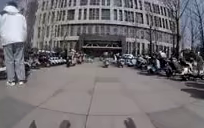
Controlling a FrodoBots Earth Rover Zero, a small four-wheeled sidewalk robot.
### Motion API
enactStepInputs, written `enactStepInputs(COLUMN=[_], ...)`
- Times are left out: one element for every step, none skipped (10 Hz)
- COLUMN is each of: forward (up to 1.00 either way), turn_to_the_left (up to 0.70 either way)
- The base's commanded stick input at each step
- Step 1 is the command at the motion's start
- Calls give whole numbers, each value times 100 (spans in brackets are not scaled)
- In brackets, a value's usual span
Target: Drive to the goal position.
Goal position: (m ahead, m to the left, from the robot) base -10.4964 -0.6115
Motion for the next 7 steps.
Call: enactStepInputs(forward=[0, 0, 0, 0, 0, 0, 0], turn_to_the_left=[-100, -100, -100, -100, -100, -100, -100])
